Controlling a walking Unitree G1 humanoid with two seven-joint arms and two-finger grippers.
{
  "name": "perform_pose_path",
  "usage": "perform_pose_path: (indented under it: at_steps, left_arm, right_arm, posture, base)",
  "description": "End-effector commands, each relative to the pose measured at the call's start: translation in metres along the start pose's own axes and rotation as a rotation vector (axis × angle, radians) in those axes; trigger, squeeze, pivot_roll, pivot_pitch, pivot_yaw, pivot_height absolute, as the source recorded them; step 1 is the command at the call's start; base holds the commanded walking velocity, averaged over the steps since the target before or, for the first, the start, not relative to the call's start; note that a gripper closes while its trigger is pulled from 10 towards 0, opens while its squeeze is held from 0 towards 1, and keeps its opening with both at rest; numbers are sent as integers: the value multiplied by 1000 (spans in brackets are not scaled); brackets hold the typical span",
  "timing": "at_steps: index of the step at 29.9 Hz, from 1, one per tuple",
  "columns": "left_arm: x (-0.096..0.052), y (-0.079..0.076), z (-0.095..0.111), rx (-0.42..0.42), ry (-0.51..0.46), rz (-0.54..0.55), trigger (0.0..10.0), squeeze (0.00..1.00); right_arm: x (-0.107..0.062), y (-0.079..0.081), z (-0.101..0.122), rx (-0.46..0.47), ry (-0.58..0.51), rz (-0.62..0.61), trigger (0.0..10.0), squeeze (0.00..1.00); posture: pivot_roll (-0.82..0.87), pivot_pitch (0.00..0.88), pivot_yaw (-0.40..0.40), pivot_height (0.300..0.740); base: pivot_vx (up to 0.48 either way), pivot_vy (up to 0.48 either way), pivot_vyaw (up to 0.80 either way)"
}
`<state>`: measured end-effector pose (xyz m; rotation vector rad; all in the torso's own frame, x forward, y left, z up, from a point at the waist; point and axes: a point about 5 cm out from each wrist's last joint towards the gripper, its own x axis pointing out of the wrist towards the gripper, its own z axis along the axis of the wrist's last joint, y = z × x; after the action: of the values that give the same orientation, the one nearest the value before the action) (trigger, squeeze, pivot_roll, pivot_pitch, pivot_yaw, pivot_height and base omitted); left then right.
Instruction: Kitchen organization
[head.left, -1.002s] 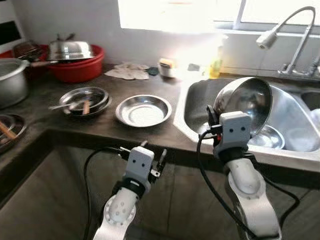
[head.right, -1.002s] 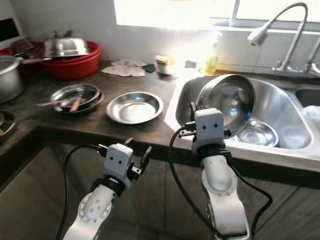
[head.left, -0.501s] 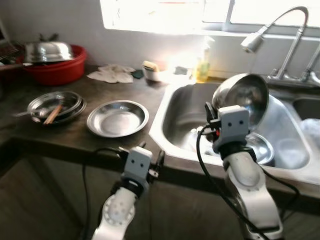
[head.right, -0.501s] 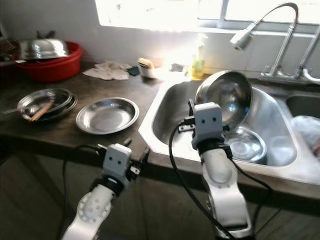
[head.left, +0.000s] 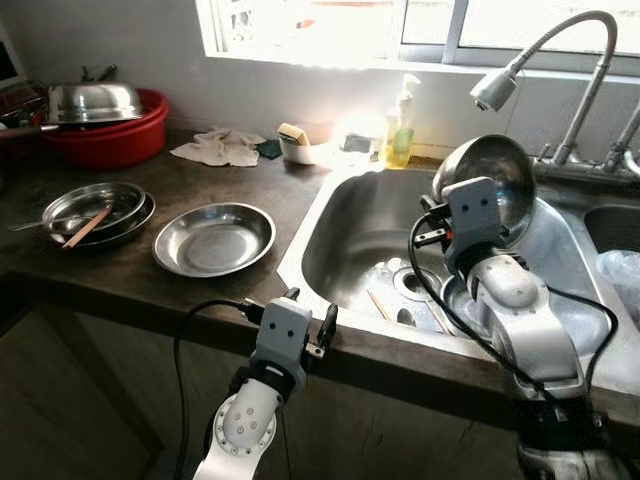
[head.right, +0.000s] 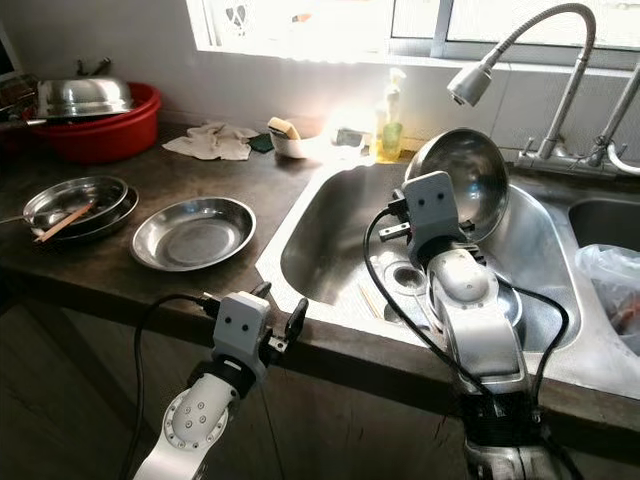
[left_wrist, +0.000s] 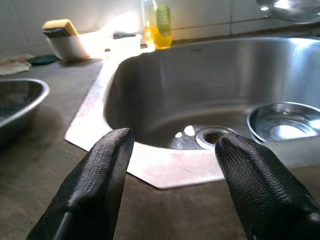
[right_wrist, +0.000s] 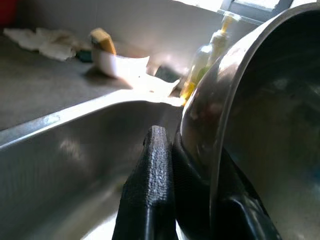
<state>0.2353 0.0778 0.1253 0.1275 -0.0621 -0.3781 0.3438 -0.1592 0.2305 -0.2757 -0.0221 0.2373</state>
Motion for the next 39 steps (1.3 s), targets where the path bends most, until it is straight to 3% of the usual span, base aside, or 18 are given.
perform_pose_path:
  at_steps: [1, 8, 10, 14, 17, 18, 21, 30, 33, 34, 35, 39]
  left_arm:
    - [-2, -1, 4, -6, -11, 1, 10000, 0]
    - [-11, -8, 4, -25, 2, -10, 10000, 0]
    - [-14, -10, 5, -31, 5, -11, 10000, 0]
    - [-20, -13, 6, -35, 12, -19, 10000, 0]
    - [-23, -12, 6, -40, 19, -13, 10000, 0]
    - [-28, -11, 4, -37, 39, -10, 10000, 0]
    - [-29, -11, 3, -39, 46, -9, 10000, 0]
    - [-33, -13, 9, -53, 47, -8, 10000, 0]
    - [-32, -13, 9, -55, 50, -5, 10000, 0]
    - [-31, -13, 9, -58, 52, -2, 10000, 0]
    - [-30, -13, 9, -58, 53, -1, 10000, 0]
    - [-29, -12, 9, -55, 50, -2, 10000, 0]
  right_arm:
    - [6, 3, 0, 19, 36, 67, 10000, 0]
    - [31, 2, -10, -73, 142, 243, 10000, 0]
    - [33, 8, -15, -46, 145, 330, 10000, 0]
    - [36, 22, -28, -108, 197, 491, 10000, 0]
    - [38, 27, -32, -135, 225, 533, 10000, 0]
    - [41, 32, -42, -180, 283, 579, 10000, 0]
    - [41, 33, -45, -189, 291, 594, 10000, 0]
    - [32, 52, -56, -201, 303, 824, 10000, 0]
    - [30, 54, -61, -221, 327, 845, 10000, 0]
    - [30, 53, -63, -221, 327, 832, 10000, 576]
    - [30, 53, -63, -220, 325, 834, 10000, 1000]
    - [30, 53, -63, -211, 307, 830, 10000, 1000]
  posture:
    - [172, 39, -49, 740]
    - [185, 73, -58, 740]
    - [188, 84, -55, 740]
    - [209, 105, -66, 740]
    - [212, 115, -68, 740]
    - [217, 133, -70, 740]
    - [216, 136, -70, 740]
    - [228, 169, -74, 740]
    - [229, 172, -75, 740]
    - [229, 169, -74, 740]
    - [230, 168, -73, 740]
    - [230, 163, -72, 740]
  base:
    - [0, 0, 0]
    - [0, 0, 0]
    - [0, 0, 0]
    - [0, 0, 0]
    - [0, 0, 0]
    - [0, 0, 0]
    - [0, 0, 0]
    - [0, 0, 0]
    - [0, 0, 0]
    - [0, 0, 0]
    - [0, 0, 0]
    - [0, 0, 0]
